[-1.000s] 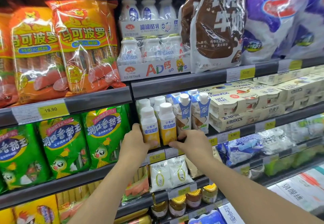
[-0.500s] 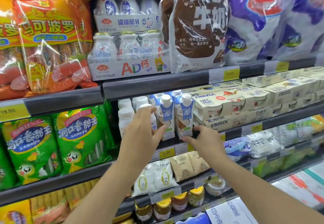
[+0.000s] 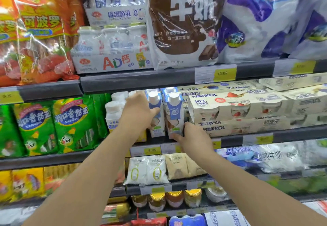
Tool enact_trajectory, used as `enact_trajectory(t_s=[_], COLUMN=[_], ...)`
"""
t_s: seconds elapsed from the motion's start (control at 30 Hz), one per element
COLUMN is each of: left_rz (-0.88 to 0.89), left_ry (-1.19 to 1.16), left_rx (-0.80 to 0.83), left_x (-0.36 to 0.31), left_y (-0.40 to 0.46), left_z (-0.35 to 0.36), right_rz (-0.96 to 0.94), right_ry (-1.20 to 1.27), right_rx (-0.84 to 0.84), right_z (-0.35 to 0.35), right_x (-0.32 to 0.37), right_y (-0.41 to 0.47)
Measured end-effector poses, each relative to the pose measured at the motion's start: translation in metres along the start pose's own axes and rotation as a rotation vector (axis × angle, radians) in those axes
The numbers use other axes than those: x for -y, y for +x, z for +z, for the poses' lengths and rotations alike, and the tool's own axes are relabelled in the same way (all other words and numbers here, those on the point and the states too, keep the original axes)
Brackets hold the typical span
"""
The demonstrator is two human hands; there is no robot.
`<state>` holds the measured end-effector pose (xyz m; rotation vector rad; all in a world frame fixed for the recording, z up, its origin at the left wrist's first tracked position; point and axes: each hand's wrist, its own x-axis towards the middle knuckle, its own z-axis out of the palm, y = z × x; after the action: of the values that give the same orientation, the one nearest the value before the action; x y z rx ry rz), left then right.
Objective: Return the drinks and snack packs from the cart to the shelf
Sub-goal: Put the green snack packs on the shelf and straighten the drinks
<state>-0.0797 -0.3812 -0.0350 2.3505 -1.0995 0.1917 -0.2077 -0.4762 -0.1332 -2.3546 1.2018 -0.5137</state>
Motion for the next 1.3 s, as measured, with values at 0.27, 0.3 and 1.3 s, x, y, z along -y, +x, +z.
enact_trajectory(t_s=[0.27, 0.3, 1.3], left_rz=[-0.149, -0.146, 0.035], left_ry=[-0.219, -0.236, 0.024], left_rx=[0.176, 0.182, 0.168], left_x=[-0.007, -0.005, 0.002], left_y=[0.008, 0.009, -0.007], left_z=[-0.009, -0.01, -0.027], right_rz=[0.041, 0.048, 0.095], right_ry=[0.006, 0.007, 0.214], right_rx=[0.007, 0.006, -0.119], right_z=[-0.005, -0.005, 0.005], right_x=[0.006, 0.007, 0.006], right_y=[-0.005, -0.005, -0.021])
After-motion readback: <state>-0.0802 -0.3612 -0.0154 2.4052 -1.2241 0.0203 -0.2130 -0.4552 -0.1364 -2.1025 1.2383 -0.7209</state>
